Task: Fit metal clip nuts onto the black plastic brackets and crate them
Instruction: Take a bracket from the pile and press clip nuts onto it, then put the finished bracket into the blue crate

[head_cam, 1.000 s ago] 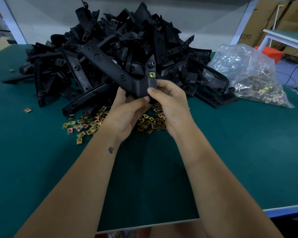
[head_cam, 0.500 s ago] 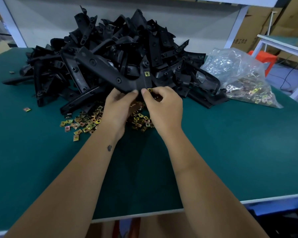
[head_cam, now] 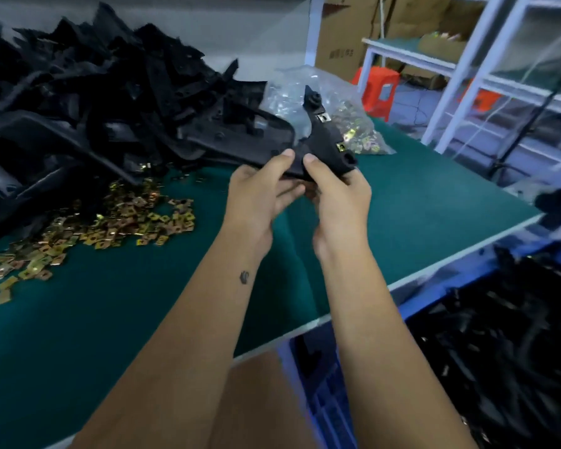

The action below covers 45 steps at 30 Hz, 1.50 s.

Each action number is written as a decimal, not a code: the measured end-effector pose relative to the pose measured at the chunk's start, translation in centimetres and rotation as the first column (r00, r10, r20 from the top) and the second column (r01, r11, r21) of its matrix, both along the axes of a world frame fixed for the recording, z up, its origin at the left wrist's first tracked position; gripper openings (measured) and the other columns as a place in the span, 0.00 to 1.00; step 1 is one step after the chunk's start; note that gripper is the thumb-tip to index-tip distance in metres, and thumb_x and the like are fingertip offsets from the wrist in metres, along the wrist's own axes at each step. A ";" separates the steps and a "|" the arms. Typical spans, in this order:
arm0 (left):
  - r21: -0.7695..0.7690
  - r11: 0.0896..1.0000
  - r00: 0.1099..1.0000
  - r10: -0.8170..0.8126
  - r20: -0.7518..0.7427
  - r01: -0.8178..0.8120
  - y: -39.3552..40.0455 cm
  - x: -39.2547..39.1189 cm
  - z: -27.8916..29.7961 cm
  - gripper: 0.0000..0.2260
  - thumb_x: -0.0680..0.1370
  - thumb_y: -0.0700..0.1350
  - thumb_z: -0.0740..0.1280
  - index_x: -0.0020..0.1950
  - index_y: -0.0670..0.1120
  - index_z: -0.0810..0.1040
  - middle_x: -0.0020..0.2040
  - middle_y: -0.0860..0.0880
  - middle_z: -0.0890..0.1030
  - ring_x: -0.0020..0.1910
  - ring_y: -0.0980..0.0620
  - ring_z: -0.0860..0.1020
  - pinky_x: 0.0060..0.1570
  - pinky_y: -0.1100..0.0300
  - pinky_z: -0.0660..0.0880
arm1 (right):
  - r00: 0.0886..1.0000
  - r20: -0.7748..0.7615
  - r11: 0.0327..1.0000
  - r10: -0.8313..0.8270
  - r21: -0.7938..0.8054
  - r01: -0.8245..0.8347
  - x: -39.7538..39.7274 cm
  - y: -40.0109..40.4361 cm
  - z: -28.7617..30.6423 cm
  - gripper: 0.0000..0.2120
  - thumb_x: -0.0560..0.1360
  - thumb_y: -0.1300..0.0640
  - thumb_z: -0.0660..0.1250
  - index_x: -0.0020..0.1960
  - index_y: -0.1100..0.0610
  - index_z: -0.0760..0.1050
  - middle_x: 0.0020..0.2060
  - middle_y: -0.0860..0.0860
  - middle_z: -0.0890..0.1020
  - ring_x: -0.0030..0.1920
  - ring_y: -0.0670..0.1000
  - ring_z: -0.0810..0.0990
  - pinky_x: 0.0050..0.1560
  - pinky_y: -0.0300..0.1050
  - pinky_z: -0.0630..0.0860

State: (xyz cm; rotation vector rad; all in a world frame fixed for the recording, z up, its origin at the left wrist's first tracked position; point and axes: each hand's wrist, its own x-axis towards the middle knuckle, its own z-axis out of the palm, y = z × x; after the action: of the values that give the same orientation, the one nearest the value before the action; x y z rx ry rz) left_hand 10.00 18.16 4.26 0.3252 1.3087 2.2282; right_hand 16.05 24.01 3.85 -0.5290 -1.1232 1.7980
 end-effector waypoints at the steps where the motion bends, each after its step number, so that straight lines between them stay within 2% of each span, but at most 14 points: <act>1: -0.010 0.997 0.997 -0.071 0.004 0.071 1.1 1.3 0.3 0.04 0.78 0.41 0.70 0.45 0.44 0.77 0.41 0.45 0.85 0.39 0.49 0.84 0.38 0.60 0.80 | 0.999 -0.018 0.999 -0.036 -0.021 0.036 1.6 1.3 -0.1 0.06 0.74 0.68 0.69 0.49 0.61 0.80 0.45 0.57 0.84 0.43 0.52 0.80 0.41 0.41 0.76; 5: -0.050 0.980 0.979 -0.197 -0.049 0.195 4.9 6.5 0.7 0.05 0.78 0.41 0.71 0.52 0.43 0.79 0.46 0.46 0.84 0.40 0.49 0.84 0.37 0.60 0.80 | 0.979 -0.011 0.979 -0.202 -0.007 0.202 9.0 6.7 -1.3 0.06 0.75 0.68 0.69 0.46 0.58 0.78 0.37 0.52 0.80 0.33 0.48 0.73 0.32 0.39 0.69; 9: -0.054 0.946 0.946 -0.322 -0.039 0.320 7.5 12.0 0.1 0.05 0.79 0.41 0.69 0.51 0.51 0.79 0.46 0.51 0.83 0.43 0.49 0.84 0.39 0.60 0.81 | 0.944 0.025 0.944 -0.329 -0.007 0.330 16.9 10.8 -3.9 0.06 0.75 0.66 0.69 0.42 0.58 0.76 0.28 0.49 0.75 0.28 0.46 0.70 0.30 0.38 0.67; 13: -0.178 0.812 0.826 -0.564 0.008 0.556 9.1 17.0 -2.7 0.06 0.80 0.41 0.67 0.48 0.51 0.80 0.45 0.50 0.83 0.37 0.52 0.83 0.34 0.61 0.80 | 0.937 0.049 0.931 -0.347 -0.099 0.350 23.8 12.2 -8.2 0.10 0.74 0.65 0.68 0.36 0.55 0.78 0.24 0.45 0.73 0.24 0.43 0.69 0.27 0.35 0.67; 17: -0.312 0.644 0.712 -0.669 0.212 0.698 8.6 19.2 -8.4 0.06 0.80 0.37 0.66 0.54 0.47 0.80 0.46 0.46 0.83 0.35 0.51 0.84 0.36 0.60 0.81 | 0.900 0.282 0.885 -0.332 -0.239 0.401 28.4 11.4 -13.6 0.08 0.76 0.68 0.67 0.41 0.58 0.77 0.30 0.49 0.78 0.27 0.45 0.71 0.28 0.35 0.70; 20: -0.398 0.628 0.741 -0.610 0.282 0.669 7.3 18.8 -12.8 0.11 0.79 0.31 0.66 0.61 0.38 0.76 0.40 0.43 0.82 0.31 0.52 0.84 0.34 0.65 0.80 | 0.845 0.457 0.859 -0.279 -0.274 0.432 29.2 10.5 -16.6 0.07 0.73 0.71 0.69 0.44 0.61 0.78 0.30 0.52 0.78 0.28 0.48 0.72 0.32 0.38 0.73; 23: -0.517 0.609 0.789 -0.553 0.268 0.602 6.5 17.9 -15.6 0.12 0.79 0.30 0.66 0.63 0.32 0.75 0.43 0.41 0.80 0.38 0.48 0.82 0.34 0.64 0.80 | 0.756 0.575 0.831 -0.311 -0.221 0.510 28.6 9.9 -18.1 0.08 0.72 0.70 0.72 0.40 0.59 0.77 0.29 0.51 0.78 0.25 0.45 0.76 0.28 0.37 0.74; 26: -0.597 0.551 0.792 -0.548 0.267 0.583 6.3 16.7 -16.6 0.14 0.81 0.35 0.64 0.67 0.37 0.73 0.49 0.39 0.81 0.44 0.46 0.81 0.39 0.61 0.77 | 0.582 0.718 0.709 -0.381 -0.177 0.683 27.9 9.9 -19.4 0.05 0.73 0.65 0.72 0.46 0.57 0.78 0.40 0.54 0.82 0.34 0.47 0.80 0.35 0.40 0.76; 28: -0.680 0.446 0.744 -0.630 0.224 0.582 6.2 15.9 -16.4 0.14 0.83 0.41 0.63 0.68 0.42 0.74 0.50 0.44 0.81 0.50 0.46 0.80 0.44 0.58 0.75 | 0.477 0.801 0.626 -0.362 -0.170 0.761 27.5 9.9 -19.7 0.19 0.73 0.64 0.71 0.64 0.58 0.74 0.57 0.58 0.79 0.43 0.53 0.79 0.43 0.46 0.76; 30: -0.731 0.363 0.688 -0.698 0.199 0.579 6.2 15.5 -15.6 0.12 0.83 0.46 0.62 0.66 0.46 0.75 0.50 0.48 0.81 0.53 0.47 0.79 0.50 0.56 0.73 | 0.380 0.862 0.595 -0.335 -0.119 0.795 26.7 9.7 -19.2 0.28 0.74 0.63 0.70 0.72 0.58 0.65 0.68 0.59 0.66 0.43 0.54 0.75 0.47 0.49 0.74; 35: -0.735 0.204 0.430 -0.893 0.131 0.647 6.9 15.8 -12.2 0.08 0.84 0.50 0.59 0.59 0.55 0.76 0.52 0.55 0.82 0.51 0.55 0.80 0.52 0.58 0.74 | 0.341 0.651 0.505 -0.679 0.077 0.860 22.2 9.5 -14.8 0.22 0.76 0.65 0.64 0.69 0.58 0.66 0.68 0.54 0.60 0.41 0.49 0.73 0.49 0.48 0.73; 38: -0.690 0.243 0.355 -0.935 0.022 0.682 7.4 15.9 -9.3 0.07 0.83 0.47 0.60 0.55 0.56 0.76 0.48 0.56 0.83 0.48 0.56 0.81 0.55 0.58 0.73 | 0.414 0.425 0.511 -0.805 0.142 0.848 18.9 9.5 -10.2 0.18 0.76 0.67 0.62 0.65 0.58 0.70 0.61 0.50 0.62 0.41 0.43 0.76 0.47 0.40 0.73; 41: -0.560 0.411 0.446 -0.891 -0.082 0.719 7.5 15.4 -5.8 0.14 0.81 0.37 0.57 0.54 0.52 0.78 0.40 0.52 0.81 0.39 0.55 0.78 0.49 0.57 0.76 | 0.503 0.308 0.575 -0.808 0.225 0.786 15.8 9.3 -5.9 0.12 0.74 0.66 0.63 0.56 0.55 0.74 0.58 0.52 0.69 0.39 0.33 0.73 0.42 0.28 0.68; 45: -0.519 0.561 0.514 -0.821 -0.249 0.645 5.9 11.4 -1.7 0.18 0.78 0.31 0.54 0.51 0.51 0.76 0.39 0.47 0.80 0.38 0.49 0.77 0.46 0.53 0.76 | 0.681 0.267 0.731 -0.682 0.233 0.641 11.0 8.3 -1.9 0.09 0.75 0.64 0.62 0.46 0.51 0.75 0.51 0.55 0.80 0.47 0.49 0.77 0.52 0.49 0.73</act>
State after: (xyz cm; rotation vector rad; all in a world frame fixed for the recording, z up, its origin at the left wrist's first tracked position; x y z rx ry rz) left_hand 21.40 24.01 2.54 1.1183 1.3992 1.1409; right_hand 27.09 32.28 1.92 -1.0526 -1.0619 1.0066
